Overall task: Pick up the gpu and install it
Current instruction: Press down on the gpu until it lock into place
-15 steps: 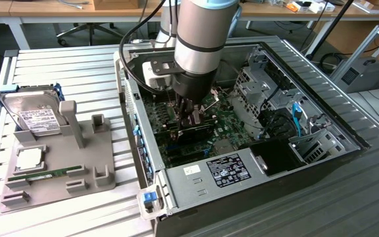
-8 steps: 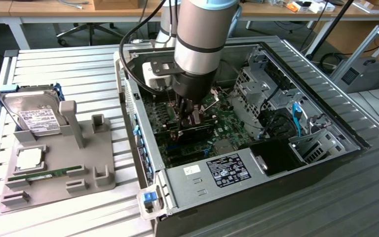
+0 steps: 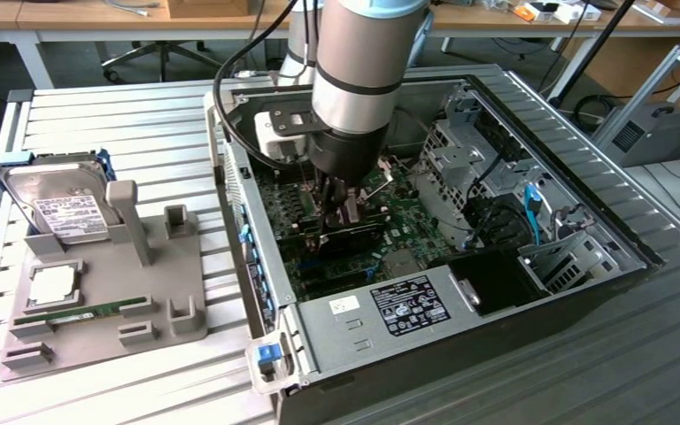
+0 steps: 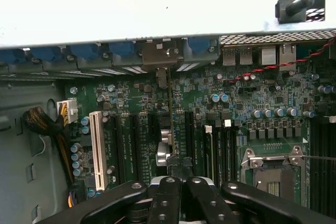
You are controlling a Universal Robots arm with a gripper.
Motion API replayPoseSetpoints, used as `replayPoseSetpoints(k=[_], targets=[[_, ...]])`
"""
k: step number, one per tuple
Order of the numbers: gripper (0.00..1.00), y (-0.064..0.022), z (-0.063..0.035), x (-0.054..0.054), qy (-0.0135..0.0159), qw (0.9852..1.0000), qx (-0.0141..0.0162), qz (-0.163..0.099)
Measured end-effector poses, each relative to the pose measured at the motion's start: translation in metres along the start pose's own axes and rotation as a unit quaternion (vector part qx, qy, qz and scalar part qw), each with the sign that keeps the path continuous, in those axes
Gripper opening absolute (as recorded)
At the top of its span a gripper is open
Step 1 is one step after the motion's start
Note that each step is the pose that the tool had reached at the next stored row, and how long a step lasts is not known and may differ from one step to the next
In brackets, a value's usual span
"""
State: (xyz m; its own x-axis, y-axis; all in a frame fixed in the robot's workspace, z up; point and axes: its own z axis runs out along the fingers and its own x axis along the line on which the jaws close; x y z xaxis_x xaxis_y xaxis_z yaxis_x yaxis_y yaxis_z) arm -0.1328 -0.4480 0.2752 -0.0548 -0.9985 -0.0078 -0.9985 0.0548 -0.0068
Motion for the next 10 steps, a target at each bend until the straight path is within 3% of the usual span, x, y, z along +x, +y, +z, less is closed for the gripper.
replayPoseSetpoints(k=[10], targets=[[0.11,0.0026,0.0012,0.0001,-0.0001,1.0,0.0,0.0]])
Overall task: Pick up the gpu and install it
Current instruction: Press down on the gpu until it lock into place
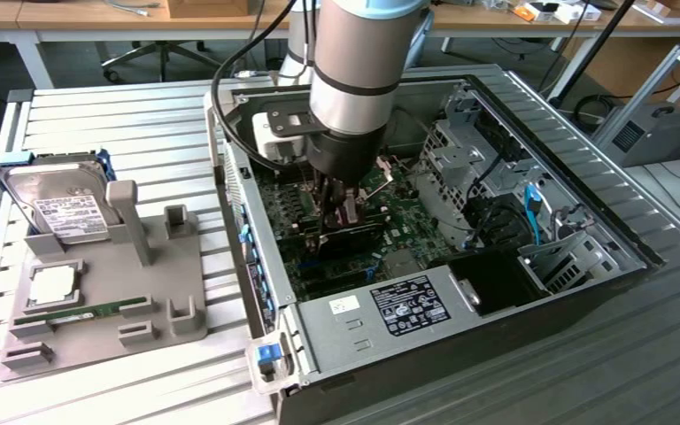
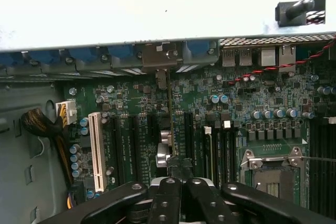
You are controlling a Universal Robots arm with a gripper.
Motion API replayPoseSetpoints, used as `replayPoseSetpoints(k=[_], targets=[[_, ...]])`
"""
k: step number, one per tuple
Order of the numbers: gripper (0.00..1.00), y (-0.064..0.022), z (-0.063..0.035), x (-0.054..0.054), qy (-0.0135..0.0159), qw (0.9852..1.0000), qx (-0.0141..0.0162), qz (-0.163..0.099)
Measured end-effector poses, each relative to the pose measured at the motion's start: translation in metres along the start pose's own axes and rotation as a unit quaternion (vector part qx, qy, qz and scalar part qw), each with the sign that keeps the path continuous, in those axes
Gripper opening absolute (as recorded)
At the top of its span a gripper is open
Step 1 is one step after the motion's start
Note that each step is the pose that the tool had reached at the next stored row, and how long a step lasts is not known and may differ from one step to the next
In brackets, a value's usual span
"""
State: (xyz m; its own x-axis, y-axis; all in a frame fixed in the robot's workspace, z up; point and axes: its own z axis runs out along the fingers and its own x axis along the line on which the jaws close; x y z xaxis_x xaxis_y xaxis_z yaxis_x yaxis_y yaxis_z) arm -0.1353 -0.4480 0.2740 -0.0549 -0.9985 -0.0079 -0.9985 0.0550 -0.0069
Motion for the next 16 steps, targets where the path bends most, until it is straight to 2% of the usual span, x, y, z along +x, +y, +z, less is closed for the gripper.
replayPoseSetpoints(k=[16], targets=[[0.11,0.0025,0.0019,0.0001,-0.0004,1.0,0.0001,0.0]])
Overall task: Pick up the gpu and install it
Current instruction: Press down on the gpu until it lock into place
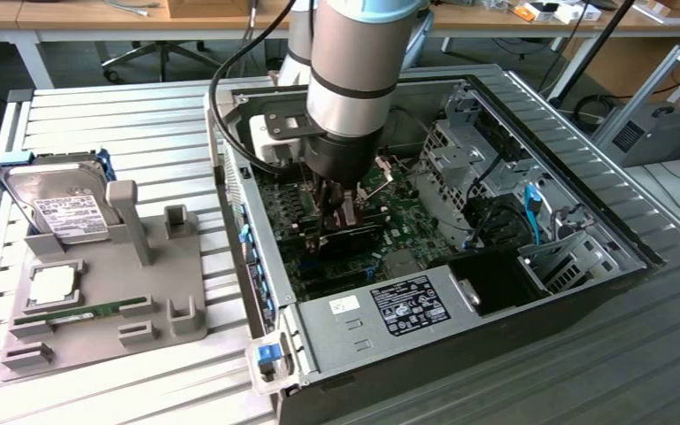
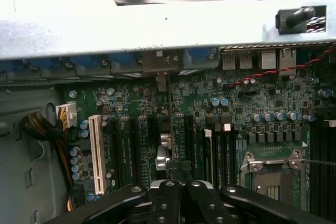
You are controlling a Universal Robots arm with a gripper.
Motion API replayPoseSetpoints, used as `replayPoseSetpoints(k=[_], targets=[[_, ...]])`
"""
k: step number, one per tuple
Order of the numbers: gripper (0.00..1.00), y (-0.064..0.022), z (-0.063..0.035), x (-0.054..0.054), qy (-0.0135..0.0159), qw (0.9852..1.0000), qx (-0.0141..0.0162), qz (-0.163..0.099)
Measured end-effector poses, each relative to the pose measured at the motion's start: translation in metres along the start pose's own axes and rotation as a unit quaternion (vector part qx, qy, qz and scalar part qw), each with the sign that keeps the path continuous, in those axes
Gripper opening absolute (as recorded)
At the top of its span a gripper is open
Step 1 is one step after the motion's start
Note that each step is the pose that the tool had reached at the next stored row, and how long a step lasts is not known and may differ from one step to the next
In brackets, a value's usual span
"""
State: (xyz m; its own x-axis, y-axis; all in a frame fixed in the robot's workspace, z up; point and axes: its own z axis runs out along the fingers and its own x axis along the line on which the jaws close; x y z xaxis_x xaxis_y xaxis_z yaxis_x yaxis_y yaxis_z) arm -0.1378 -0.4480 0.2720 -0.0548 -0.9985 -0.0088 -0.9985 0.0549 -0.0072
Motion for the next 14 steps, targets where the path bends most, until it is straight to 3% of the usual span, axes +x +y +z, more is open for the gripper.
replayPoseSetpoints(k=[12,14], targets=[[0.11,0.0001,-0.001,0.0,0.0004,1.0,-0.0002,0.0],[0.11,-0.0001,-0.0117,0.0,0.001,1.0,-0.0001,0.0]])
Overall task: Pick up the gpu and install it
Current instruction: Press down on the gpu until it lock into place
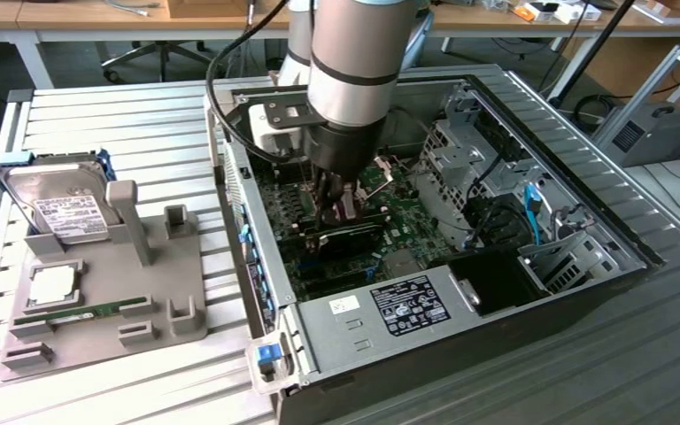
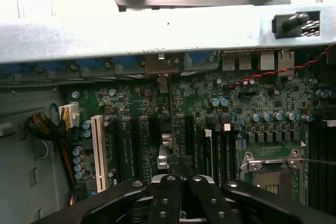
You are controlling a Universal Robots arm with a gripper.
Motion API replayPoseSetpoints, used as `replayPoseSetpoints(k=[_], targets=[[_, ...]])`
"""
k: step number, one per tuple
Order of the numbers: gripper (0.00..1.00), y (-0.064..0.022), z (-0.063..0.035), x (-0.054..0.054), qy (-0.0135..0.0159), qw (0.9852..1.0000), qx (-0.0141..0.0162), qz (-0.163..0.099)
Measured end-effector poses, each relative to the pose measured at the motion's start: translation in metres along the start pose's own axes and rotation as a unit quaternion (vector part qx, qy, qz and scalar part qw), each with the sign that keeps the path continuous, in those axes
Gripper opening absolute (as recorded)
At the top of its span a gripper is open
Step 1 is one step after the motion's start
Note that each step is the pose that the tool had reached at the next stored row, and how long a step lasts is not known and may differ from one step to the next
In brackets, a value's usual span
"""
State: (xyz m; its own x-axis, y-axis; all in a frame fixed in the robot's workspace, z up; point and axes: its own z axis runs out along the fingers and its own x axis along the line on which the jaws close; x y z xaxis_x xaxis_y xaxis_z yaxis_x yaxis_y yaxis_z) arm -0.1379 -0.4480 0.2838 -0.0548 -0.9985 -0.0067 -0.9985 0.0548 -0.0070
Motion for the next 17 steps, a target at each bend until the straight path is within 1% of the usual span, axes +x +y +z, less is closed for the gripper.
replayPoseSetpoints(k=[1,8,12,15,17], targets=[[0.11,0.0,-0.0069,0.0,0.0002,1.0,0.0,0.0],[0.11,-0.0002,-0.0331,0.0,0.001,1.0,0.0,0.0],[0.11,-0.0003,-0.0498,0.0,0.0021,1.0,0.0001,0.0],[0.11,-0.0004,-0.0606,0.0,0.0027,1.0,0.0001,0.0],[0.11,-0.0004,-0.0655,0.0,0.0028,1.0,0.0001,0.0]])
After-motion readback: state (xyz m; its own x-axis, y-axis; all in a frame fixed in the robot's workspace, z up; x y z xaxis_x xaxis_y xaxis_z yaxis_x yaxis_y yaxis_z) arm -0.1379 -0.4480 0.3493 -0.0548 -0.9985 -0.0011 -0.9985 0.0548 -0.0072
